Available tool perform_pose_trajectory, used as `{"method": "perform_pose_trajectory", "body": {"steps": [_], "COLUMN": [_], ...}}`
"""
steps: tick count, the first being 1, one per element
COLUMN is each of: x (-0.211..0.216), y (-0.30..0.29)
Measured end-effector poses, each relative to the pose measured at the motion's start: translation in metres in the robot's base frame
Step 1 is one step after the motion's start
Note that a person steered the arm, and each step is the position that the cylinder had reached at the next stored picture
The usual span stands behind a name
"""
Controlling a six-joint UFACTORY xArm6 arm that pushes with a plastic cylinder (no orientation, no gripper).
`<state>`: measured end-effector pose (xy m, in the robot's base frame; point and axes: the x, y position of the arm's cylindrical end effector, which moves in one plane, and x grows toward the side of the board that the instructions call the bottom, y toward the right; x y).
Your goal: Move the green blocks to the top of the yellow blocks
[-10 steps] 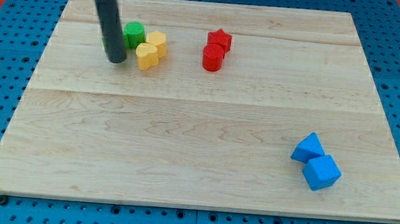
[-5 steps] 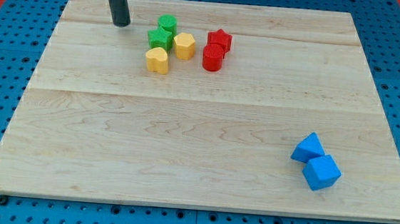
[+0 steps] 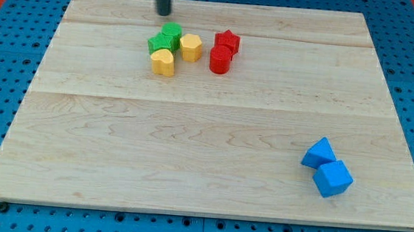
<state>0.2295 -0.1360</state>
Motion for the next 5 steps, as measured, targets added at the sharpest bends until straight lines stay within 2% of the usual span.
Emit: {"method": "perform_pose_trajectory", "body": {"steps": [1, 2, 3, 4, 5], "x": [0.036, 0.047, 0.052, 0.035, 0.028], "y": [-0.008, 0.006, 0.044, 0.095, 0.101]}}
